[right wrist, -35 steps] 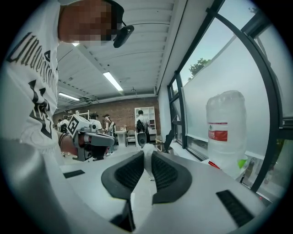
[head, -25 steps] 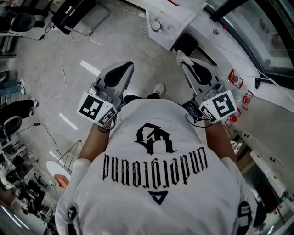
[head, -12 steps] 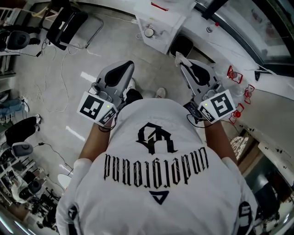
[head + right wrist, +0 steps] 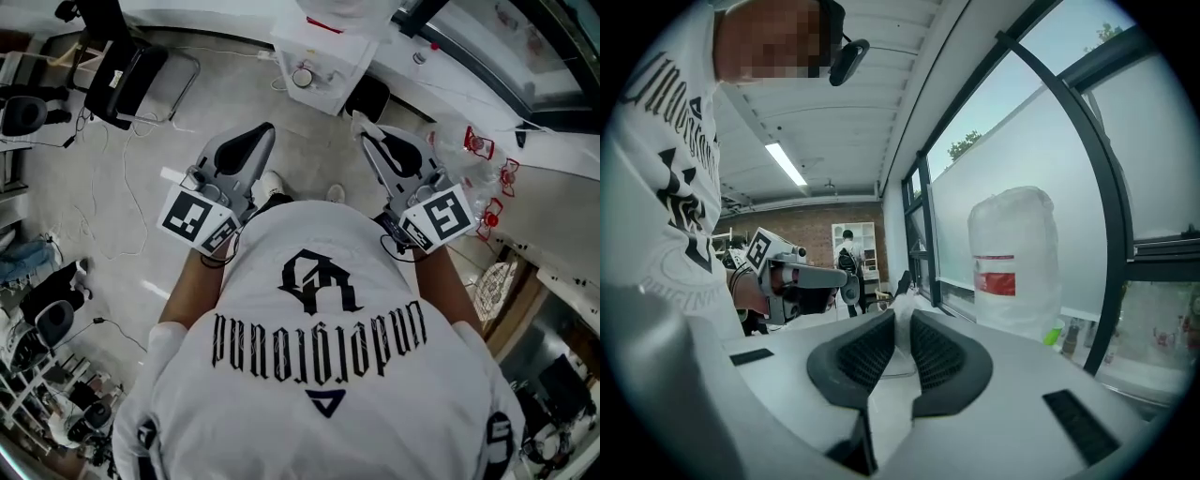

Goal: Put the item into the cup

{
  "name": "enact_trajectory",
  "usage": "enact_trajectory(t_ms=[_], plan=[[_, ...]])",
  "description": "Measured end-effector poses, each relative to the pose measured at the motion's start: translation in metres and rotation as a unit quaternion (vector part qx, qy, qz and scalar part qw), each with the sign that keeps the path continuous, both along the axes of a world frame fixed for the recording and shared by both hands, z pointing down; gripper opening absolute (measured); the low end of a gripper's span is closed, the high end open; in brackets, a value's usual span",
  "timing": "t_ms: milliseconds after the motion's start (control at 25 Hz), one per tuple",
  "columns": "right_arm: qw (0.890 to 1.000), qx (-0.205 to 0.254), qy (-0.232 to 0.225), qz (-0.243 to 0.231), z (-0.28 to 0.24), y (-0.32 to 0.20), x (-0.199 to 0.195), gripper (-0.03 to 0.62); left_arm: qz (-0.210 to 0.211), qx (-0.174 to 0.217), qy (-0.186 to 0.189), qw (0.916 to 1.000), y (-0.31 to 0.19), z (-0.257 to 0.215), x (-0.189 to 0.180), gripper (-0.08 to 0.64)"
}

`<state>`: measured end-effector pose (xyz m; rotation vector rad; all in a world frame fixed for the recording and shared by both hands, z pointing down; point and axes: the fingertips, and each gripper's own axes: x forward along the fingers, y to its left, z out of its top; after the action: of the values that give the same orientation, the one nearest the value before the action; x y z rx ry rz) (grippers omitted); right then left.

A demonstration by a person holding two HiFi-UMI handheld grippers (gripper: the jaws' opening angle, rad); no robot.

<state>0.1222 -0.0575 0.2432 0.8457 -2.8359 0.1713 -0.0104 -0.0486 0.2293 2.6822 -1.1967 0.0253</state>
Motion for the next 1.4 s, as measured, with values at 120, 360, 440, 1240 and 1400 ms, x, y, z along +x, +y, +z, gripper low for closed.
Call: enact_trajectory(t_ms=[120,360,440,1240,1400], plan=[[1.000,0.001,0.000,0.013,-0.002,-0.005,-0.020,0.054,0.019,0.001,-0.001,0.9998,-0.006,0.000,-0.018,0.012],[0.999,0.012,0.009,0.029,-0.011,-0.015,-0.072,0.054,0.039,-0.004,0.003,0.9992,-0.014,0.001,-0.067,0.012],[0.999,0.005,0.003,0.035,-0.014,-0.018,-0.086,0.054,0.047,-0.003,0.005,0.9989,-0.017,-0.001,-0.081,0.012],[0.998,-0.013,0.020,0.053,0.014,-0.029,-0.142,0.054,0.056,-0.030,0.006,0.9980,-0.032,0.030,-0.142,0.012],[0.998,-0.025,0.020,0.048,0.027,-0.044,-0.140,0.054,0.054,-0.040,0.001,0.9977,-0.043,0.038,-0.136,0.012]])
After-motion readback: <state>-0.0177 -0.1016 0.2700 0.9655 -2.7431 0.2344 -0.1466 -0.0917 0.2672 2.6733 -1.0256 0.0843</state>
